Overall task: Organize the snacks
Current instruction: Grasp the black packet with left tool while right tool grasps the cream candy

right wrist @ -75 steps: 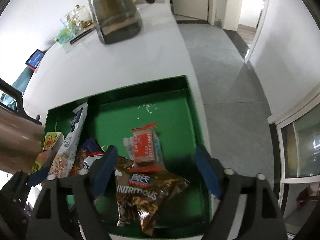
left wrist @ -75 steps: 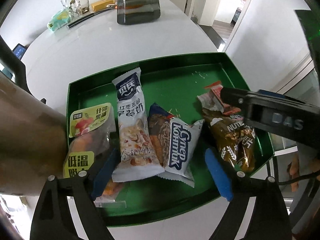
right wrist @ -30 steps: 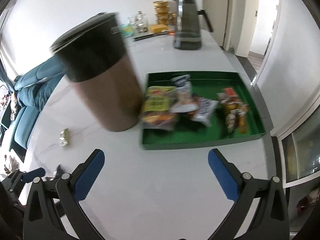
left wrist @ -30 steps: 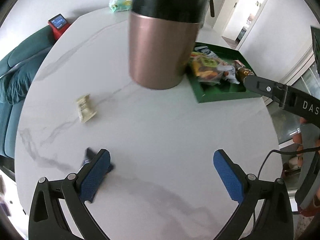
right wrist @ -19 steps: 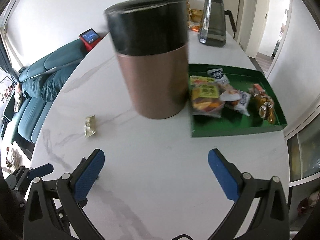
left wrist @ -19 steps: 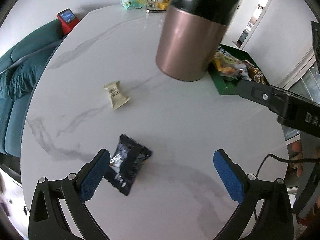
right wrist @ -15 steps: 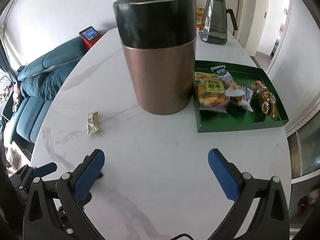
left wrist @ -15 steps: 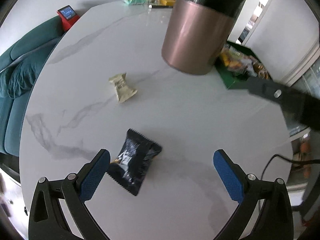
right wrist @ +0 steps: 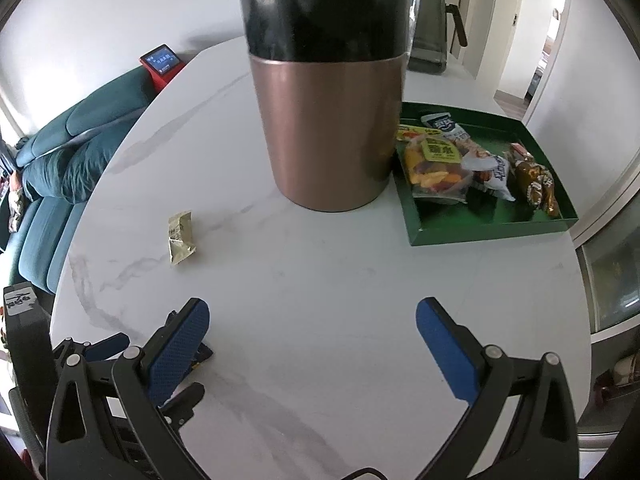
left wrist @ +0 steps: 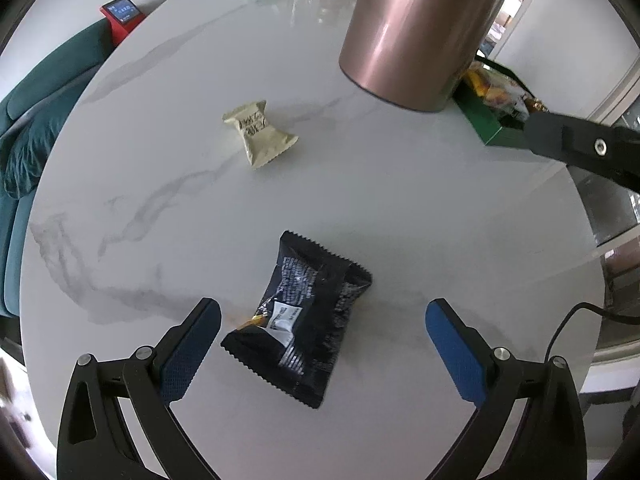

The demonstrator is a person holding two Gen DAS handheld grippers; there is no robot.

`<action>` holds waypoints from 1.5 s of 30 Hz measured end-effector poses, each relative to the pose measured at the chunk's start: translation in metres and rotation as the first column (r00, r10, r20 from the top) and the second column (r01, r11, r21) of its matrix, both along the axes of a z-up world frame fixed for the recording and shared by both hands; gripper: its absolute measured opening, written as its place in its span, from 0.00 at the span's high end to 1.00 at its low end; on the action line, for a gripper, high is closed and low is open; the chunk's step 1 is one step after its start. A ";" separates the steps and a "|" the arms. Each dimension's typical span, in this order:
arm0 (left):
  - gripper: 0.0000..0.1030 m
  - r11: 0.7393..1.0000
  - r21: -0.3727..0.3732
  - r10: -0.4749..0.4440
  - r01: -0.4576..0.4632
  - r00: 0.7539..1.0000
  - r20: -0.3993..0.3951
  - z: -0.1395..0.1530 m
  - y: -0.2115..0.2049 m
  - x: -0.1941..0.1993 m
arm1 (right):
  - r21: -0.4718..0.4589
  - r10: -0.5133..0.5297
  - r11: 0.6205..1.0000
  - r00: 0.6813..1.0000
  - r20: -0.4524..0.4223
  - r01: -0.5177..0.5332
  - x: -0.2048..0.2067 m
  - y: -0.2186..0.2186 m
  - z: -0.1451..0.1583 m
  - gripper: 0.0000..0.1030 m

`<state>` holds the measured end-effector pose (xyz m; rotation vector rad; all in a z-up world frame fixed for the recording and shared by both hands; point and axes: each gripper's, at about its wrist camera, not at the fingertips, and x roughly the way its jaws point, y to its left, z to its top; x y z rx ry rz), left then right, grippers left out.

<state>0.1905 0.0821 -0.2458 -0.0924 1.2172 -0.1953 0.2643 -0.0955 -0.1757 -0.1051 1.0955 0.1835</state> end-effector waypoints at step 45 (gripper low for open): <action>0.65 0.994 0.028 0.107 -0.107 0.994 -0.004 -0.007 0.112 0.018 | -0.007 0.175 0.984 0.980 -0.092 -0.177 0.062 0.129 -0.051 0.00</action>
